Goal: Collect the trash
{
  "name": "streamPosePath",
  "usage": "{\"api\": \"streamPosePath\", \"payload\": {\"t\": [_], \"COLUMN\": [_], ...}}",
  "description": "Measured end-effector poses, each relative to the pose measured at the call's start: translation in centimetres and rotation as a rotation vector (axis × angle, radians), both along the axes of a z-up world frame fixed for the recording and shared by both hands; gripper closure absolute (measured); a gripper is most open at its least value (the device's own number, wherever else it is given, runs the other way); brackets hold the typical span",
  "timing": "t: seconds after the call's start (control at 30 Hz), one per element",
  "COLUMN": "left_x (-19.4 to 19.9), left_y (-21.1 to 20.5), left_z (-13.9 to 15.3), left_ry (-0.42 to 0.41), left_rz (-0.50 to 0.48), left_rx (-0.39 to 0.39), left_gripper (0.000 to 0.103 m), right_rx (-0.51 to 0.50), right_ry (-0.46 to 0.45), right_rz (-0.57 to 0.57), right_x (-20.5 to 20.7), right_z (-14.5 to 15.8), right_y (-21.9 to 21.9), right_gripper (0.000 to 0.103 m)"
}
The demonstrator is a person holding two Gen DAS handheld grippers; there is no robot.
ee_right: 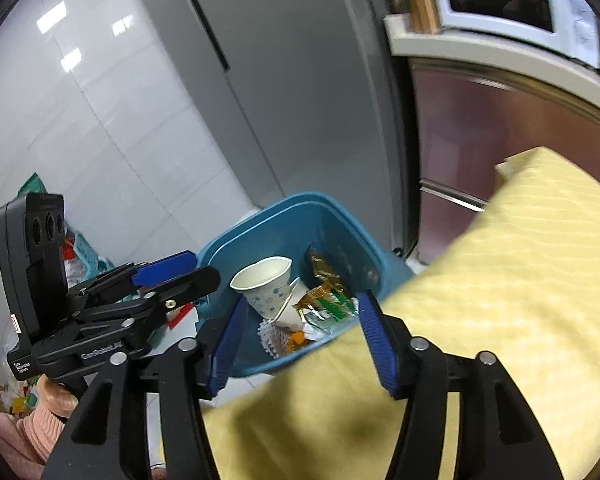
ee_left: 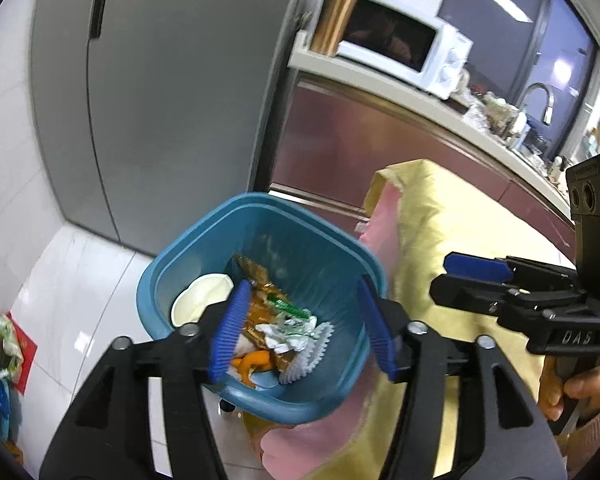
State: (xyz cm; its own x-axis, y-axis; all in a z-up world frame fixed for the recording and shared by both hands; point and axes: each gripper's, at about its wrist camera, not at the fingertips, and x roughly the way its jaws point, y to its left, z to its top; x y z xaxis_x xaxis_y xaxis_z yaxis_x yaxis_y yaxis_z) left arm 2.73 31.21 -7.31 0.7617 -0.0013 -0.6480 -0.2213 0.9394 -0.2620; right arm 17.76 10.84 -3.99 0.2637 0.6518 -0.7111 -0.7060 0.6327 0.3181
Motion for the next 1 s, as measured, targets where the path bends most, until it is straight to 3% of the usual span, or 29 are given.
{"api": "streamPosePath", "payload": {"t": [0.13, 0.2, 0.4, 0.8, 1.0], "left_x": [-1.5, -2.1, -3.5, -4.5, -4.6], "left_y": [-2.4, -3.7, -8.6, -17.6, -20.5], "left_z": [1.9, 2.7, 4.9, 6.2, 6.6], "left_ry": [-0.083, -0.119, -0.211, -0.285, -0.313], "left_rz": [-0.03, -0.035, -0.05, -0.139, -0.16], "left_rx": [0.055, 0.078, 0.14, 0.191, 0.187], "left_gripper": [0.02, 0.005, 0.006, 0.006, 0.006], "right_rx": [0.043, 0.061, 0.096, 0.079, 0.071], "right_ry": [-0.062, -0.098, -0.236, -0.417, -0.465], "right_rz": [-0.058, -0.088, -0.246, -0.553, -0.612], "right_x": [-1.0, -1.7, -5.1, -10.1, -11.9], "right_z": [1.9, 2.8, 4.3, 4.6, 4.6], "right_y": [-3.5, -5.2, -10.9, -20.7, -23.4], "right_gripper": [0.034, 0.026, 0.007, 0.007, 0.007]}}
